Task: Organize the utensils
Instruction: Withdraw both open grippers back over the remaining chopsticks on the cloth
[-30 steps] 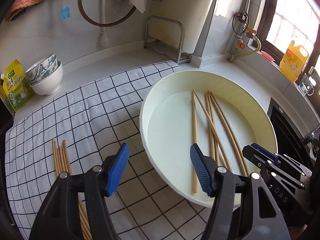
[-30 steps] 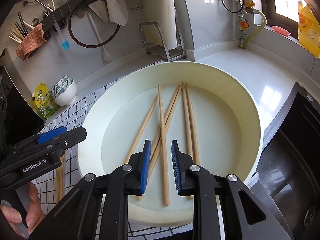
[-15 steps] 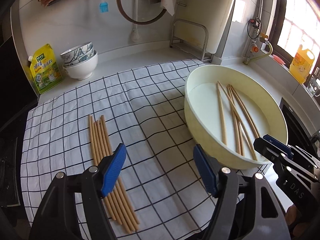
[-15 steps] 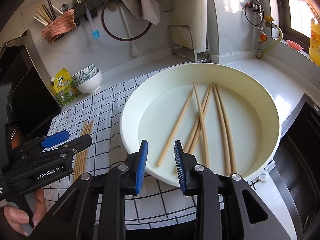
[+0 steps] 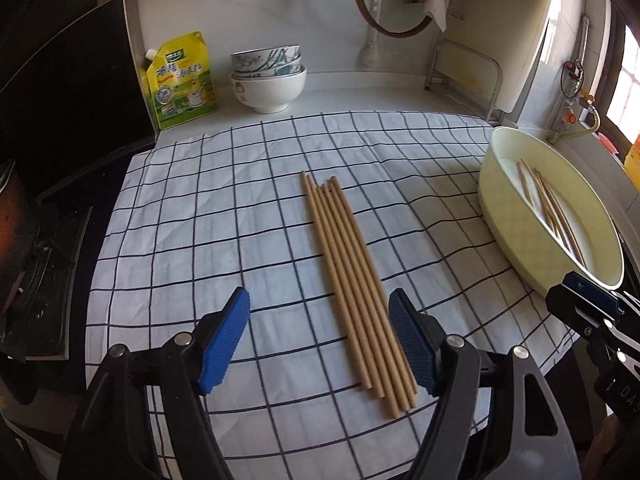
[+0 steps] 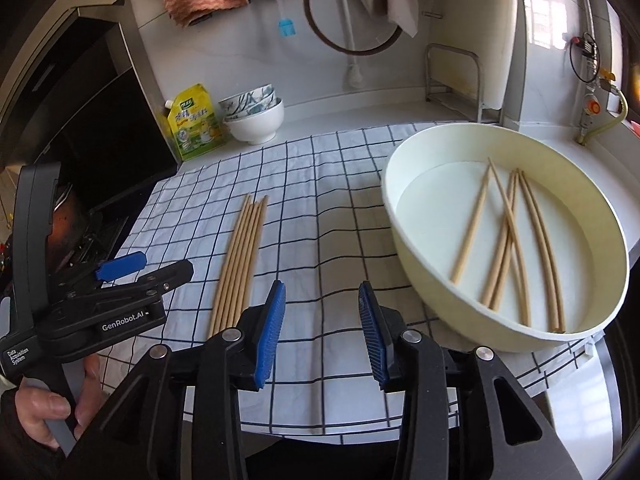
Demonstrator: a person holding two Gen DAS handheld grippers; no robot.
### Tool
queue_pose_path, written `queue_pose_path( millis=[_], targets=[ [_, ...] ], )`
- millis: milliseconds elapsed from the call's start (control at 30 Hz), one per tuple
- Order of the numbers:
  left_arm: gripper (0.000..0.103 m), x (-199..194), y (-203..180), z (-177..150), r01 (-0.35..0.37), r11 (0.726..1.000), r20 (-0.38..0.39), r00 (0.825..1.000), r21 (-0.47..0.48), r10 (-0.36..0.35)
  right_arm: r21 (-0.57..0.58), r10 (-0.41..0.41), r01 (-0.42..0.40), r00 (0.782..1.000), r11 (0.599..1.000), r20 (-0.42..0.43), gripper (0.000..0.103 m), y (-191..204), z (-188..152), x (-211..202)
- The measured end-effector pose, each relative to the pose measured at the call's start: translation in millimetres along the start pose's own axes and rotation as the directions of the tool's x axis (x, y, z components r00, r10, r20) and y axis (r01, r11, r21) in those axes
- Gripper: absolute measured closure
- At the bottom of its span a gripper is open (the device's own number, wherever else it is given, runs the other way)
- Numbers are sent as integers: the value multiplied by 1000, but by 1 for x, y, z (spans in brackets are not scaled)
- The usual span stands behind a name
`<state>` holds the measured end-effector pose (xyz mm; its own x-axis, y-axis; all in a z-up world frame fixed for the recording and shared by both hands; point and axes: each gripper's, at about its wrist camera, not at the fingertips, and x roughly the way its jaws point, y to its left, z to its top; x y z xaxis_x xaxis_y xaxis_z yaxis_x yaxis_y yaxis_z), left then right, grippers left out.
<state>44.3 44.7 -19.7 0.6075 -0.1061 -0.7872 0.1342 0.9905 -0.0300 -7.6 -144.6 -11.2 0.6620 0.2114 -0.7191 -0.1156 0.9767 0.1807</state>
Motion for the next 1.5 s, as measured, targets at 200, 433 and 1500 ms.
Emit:
queue_pose_path(
  millis=[200,433,1500],
  targets=[
    [27,9,31,-13,-35,999,-11,999,-39,34,-28,24,-25,999,999,-42,59,20,-3,21],
    [25,23,51,-21,-51,996,-34,998,-69,48,-49,17,-21,997,999,-79,50,36,-6,49],
    [24,41,62,-20,-19,997,-46,999,-76,15,-161,-134,112,982,981,-130,47,58,-5,107]
  ],
)
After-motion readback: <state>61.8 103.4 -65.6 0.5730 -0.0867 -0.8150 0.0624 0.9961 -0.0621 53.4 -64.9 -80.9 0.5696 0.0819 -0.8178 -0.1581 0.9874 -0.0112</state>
